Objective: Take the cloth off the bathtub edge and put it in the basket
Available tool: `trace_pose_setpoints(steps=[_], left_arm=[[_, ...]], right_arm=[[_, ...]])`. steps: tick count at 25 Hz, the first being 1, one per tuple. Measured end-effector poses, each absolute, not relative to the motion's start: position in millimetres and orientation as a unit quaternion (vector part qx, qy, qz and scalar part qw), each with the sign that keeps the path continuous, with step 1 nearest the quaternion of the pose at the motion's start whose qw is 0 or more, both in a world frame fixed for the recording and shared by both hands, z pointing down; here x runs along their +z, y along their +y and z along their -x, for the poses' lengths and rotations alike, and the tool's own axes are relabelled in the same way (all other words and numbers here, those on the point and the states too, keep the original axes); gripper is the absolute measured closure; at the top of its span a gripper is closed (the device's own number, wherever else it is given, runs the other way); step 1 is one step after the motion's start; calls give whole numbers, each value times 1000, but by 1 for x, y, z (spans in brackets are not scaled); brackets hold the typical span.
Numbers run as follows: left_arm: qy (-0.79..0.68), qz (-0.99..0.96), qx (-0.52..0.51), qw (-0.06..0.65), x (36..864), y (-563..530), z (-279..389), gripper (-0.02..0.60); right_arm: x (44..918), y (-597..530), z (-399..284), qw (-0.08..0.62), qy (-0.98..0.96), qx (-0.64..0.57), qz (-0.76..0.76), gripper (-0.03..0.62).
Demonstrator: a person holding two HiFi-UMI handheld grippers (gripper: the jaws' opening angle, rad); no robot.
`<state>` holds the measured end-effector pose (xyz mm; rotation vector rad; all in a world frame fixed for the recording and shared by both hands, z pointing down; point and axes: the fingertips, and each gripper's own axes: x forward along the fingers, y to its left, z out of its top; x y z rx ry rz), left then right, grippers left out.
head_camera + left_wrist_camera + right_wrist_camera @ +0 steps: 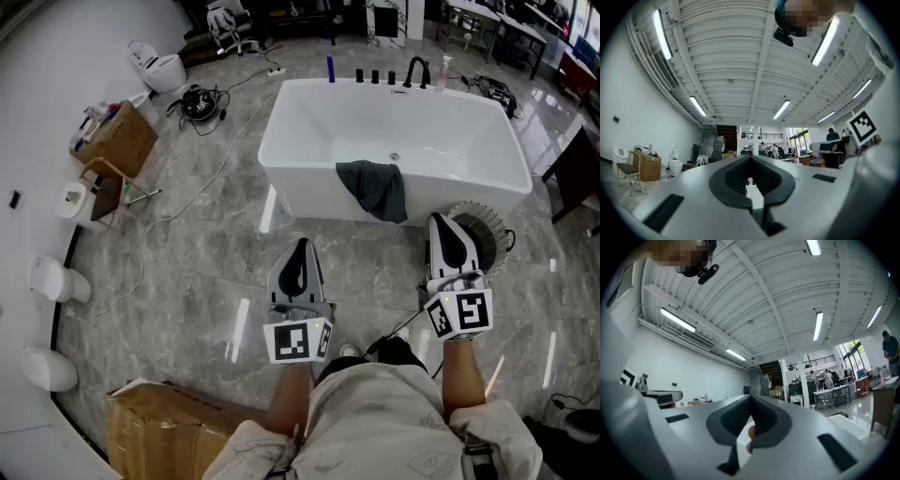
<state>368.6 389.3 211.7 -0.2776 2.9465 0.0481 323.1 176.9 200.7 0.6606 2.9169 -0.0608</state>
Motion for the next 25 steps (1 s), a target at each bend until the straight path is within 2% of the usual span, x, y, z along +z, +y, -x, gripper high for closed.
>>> trace_pose_setpoints(steps=[15,25], left_arm=[[990,102,17,97,214,418,-393,578],[989,113,10,92,213,412,-359,578]], right_arm=[[200,214,-351,73,973,-6,-220,606],[208,209,-317,68,974,-16,-215,606]])
